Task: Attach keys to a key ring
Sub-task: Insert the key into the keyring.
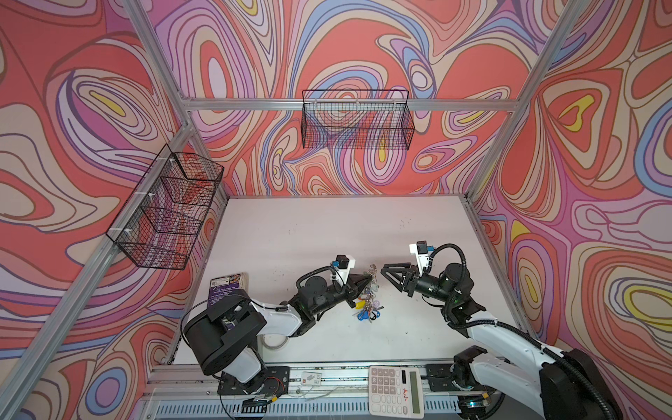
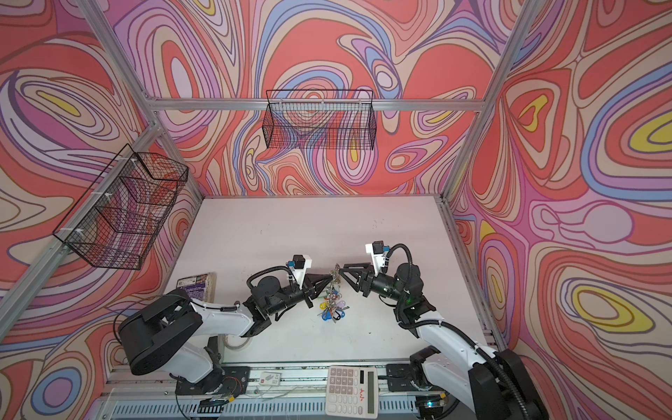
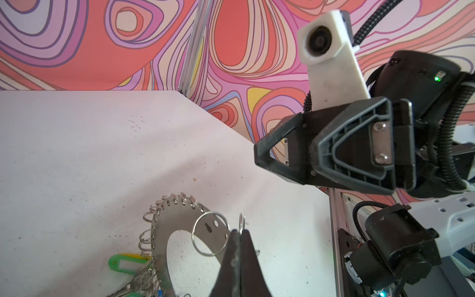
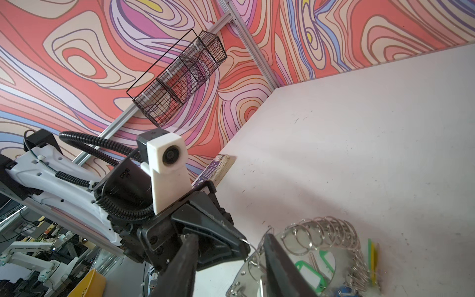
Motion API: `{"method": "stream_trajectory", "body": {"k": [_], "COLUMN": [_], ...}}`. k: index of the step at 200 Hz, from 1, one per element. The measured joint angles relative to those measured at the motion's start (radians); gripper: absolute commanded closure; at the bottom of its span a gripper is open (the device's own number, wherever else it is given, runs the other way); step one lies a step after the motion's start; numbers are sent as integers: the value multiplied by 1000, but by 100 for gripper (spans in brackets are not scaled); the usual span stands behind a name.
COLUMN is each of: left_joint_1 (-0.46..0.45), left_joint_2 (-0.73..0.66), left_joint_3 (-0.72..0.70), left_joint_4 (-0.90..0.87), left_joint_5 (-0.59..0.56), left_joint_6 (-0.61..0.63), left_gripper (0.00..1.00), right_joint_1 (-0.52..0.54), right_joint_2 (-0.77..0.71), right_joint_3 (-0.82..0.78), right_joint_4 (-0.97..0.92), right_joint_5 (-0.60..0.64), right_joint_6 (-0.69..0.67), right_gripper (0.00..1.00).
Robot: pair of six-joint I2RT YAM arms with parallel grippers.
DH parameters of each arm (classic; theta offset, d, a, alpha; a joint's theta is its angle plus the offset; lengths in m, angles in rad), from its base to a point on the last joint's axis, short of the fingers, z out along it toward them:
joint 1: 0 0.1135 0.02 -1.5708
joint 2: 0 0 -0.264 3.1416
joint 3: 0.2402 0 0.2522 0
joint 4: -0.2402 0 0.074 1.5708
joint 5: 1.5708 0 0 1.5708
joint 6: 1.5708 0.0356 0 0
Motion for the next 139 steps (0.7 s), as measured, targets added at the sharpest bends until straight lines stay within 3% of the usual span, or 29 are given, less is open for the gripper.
{"method": "stream_trajectory", "body": {"k": [67,113,139], "left_joint_1": [-15,-28,-34], "left_joint_2": [-59,-69,-73], "left_joint_3": [33,41,41], "left_joint_4": [3,6,6], "left_joint_5": [-22,-22,-22], "left_joint_6": [-22,-21,-21], "left_gripper": [100,100,100], "right_joint_1": [-2,-2,-2], "right_joint_2": [26,66,72], "right_joint_3": [49,72,72], "right_joint_4": [46,81,93], "right_joint_5": [-84,-114,-116], "right_joint_6": [50,81,89], "right_gripper": [67,84,85]}}
